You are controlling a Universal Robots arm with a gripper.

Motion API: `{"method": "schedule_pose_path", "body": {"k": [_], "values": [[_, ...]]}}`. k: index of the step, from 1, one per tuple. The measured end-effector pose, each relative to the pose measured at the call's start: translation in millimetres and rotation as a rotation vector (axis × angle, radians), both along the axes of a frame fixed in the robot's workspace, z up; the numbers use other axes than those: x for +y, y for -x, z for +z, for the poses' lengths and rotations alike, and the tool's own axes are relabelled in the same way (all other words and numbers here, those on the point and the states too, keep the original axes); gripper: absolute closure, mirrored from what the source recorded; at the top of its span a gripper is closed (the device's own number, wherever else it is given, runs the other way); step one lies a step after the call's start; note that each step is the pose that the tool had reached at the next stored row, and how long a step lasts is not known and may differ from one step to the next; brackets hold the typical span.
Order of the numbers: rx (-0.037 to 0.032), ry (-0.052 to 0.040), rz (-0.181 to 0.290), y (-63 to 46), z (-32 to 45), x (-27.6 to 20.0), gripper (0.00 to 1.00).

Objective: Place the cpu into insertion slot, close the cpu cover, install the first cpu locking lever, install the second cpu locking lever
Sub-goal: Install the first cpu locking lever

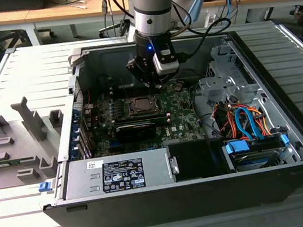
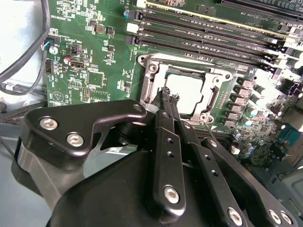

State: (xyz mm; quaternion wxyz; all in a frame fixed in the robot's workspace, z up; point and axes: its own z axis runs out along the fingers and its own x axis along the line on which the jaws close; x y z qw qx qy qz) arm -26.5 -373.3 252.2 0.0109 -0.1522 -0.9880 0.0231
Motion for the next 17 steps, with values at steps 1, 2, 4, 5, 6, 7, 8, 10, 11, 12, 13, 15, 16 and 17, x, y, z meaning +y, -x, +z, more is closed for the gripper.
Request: {"method": "schedule_pose_path", "body": {"k": [1, 2, 4, 5, 6, 7, 8, 10, 11, 12, 13, 15, 16, 17], "values": [[0.0, 0.0, 0.001, 0.0, 0.0, 0.0, 0.89], [0.0, 0.0, 0.002, 0.0, 0.0, 0.0, 0.89], [0.0, 0.0, 0.004, 0.0, 0.0, 0.0, 0.89], [0.0, 0.0, 0.006, 0.0, 0.0, 0.0, 0.89], [0.0, 0.0, 0.007, 0.0, 0.0, 0.0, 0.89], [0.0, 0.0, 0.008, 0.0, 0.0, 0.0, 0.89], [0.0, 0.0, 0.01, 0.0, 0.0, 0.0, 0.89], [0.0, 0.0, 0.012, 0.0, 0.0, 0.0, 0.89], [0.0, 0.0, 0.013, 0.0, 0.0, 0.0, 0.89], [0.0, 0.0, 0.013, 0.0, 0.0, 0.0, 0.89], [0.0, 0.0, 0.014, 0.0, 0.0, 0.0, 0.89], [0.0, 0.0, 0.017, 0.0, 0.0, 0.0, 0.89], [0.0, 0.0, 0.017, 0.0, 0.0, 0.0, 0.89], [0.0, 0.0, 0.018, 0.0, 0.0, 0.0, 0.89]]}}
